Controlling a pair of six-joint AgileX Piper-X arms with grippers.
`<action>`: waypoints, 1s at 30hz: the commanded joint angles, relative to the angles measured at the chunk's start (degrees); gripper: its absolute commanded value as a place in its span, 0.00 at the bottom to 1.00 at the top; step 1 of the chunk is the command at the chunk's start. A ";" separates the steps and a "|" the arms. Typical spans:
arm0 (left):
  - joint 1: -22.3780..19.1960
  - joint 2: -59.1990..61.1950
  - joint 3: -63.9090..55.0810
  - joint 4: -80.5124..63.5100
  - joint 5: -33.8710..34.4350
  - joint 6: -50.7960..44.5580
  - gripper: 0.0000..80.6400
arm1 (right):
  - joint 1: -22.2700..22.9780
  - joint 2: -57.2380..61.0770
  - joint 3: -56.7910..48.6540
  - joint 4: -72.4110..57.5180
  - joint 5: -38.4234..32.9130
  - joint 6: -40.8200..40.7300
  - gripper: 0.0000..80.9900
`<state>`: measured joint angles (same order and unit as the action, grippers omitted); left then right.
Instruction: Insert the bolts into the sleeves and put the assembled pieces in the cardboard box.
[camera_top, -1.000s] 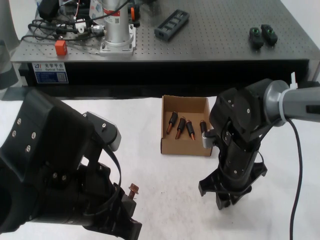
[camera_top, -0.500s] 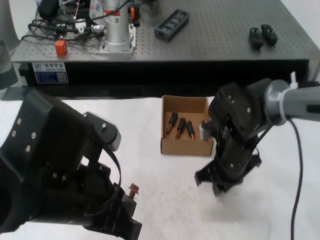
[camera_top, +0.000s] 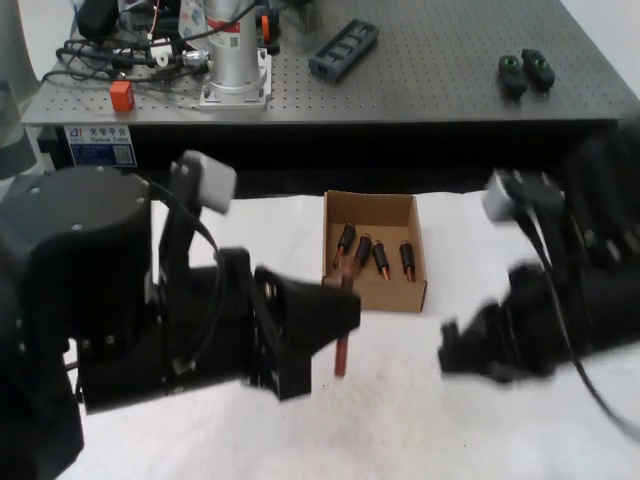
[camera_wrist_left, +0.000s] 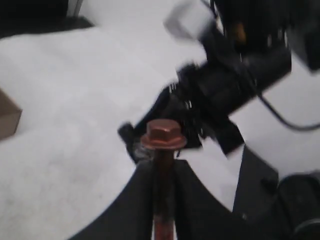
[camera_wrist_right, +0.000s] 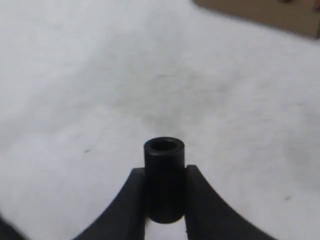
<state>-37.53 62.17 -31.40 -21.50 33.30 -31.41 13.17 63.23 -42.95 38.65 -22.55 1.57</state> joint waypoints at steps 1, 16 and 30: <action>0.21 -1.33 -0.11 0.72 0.41 1.13 0.01 | 1.62 -5.68 11.15 -9.62 -19.26 5.29 0.05; 0.21 9.01 -0.11 -14.77 3.39 -13.57 0.01 | 9.21 -10.05 21.13 -47.88 -23.07 21.21 0.05; 0.21 9.01 -0.11 -14.77 8.39 -14.92 0.01 | 9.21 -10.05 21.13 -49.77 -23.07 21.57 0.05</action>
<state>-37.53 71.32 -31.40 -34.96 40.19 -45.04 22.18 53.47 -21.71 -9.60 -45.47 22.90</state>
